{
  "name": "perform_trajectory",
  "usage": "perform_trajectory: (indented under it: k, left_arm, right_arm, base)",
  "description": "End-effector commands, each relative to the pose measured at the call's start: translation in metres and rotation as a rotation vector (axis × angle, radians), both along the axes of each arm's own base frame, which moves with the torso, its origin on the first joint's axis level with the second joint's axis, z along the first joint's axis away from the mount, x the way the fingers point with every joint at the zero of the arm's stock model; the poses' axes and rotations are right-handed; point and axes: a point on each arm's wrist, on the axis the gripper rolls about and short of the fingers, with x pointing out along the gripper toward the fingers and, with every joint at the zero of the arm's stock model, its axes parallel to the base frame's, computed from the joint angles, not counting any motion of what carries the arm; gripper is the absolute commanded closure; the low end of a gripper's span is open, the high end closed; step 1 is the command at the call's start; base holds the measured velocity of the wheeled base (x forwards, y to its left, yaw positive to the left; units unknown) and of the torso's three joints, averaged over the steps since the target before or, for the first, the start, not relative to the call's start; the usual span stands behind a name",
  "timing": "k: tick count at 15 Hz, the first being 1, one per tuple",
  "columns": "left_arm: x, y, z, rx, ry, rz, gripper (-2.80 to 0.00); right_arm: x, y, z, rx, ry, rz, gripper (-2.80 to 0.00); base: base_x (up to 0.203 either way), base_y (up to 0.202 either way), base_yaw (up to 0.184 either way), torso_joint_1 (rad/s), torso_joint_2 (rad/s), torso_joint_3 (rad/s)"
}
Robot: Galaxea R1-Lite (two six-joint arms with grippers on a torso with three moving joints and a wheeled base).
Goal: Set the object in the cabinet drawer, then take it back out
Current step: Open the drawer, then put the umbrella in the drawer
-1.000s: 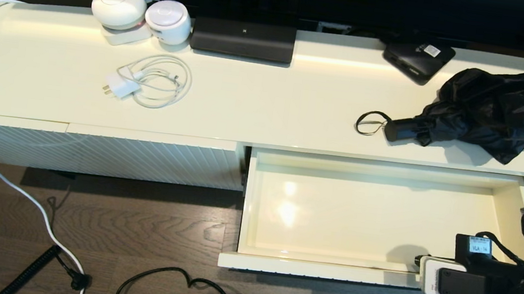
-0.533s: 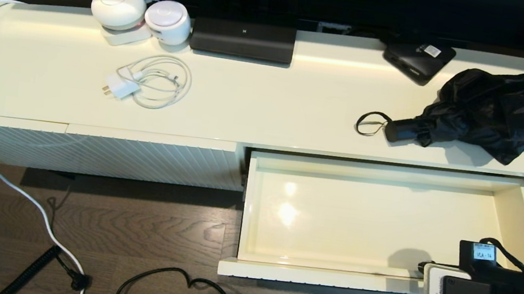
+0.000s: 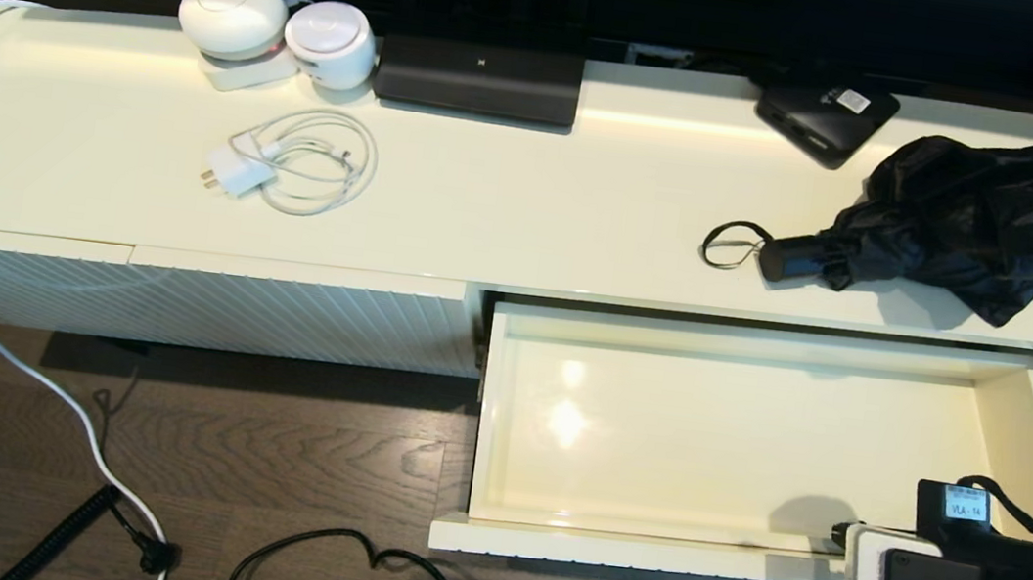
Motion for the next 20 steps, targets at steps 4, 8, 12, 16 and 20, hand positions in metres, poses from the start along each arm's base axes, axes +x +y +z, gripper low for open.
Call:
perform_trajectory:
  k: [4, 8, 12, 16, 20]
  left_arm:
    - [0.000, 0.000, 0.000, 0.000, 0.000, 0.000, 0.00]
    - [0.000, 0.000, 0.000, 0.000, -0.001, 0.001, 0.00]
    - [0.000, 0.000, 0.000, 0.000, -0.001, 0.000, 0.00]
    - [0.000, 0.000, 0.000, 0.000, 0.001, 0.001, 0.00]
    - [0.000, 0.000, 0.000, 0.000, -0.001, 0.001, 0.00]
  right_arm:
    - [-0.005, 0.000, 0.064, 0.108, -0.178, -0.045, 0.00]
    - [-0.028, -0.005, 0.093, 0.161, -0.141, -0.079, 0.00]
    - [-0.020, -0.003, 0.127, 0.431, -0.125, -0.310, 0.00]
    - [-0.026, -0.003, 0.159, 0.711, -0.037, -0.509, 0.00]
    - [-0.005, 0.001, 0.189, 1.107, 0.029, -0.774, 0.00]
  base:
    - [0.000, 0.000, 0.000, 0.000, 0.00, 0.000]
    - [0.000, 0.000, 0.000, 0.000, 0.00, 0.000]
    - [0.000, 0.000, 0.000, 0.000, 0.00, 0.000]
    - [0.000, 0.000, 0.000, 0.000, 0.00, 0.000]
    - [0.000, 0.000, 0.000, 0.000, 0.00, 0.000]
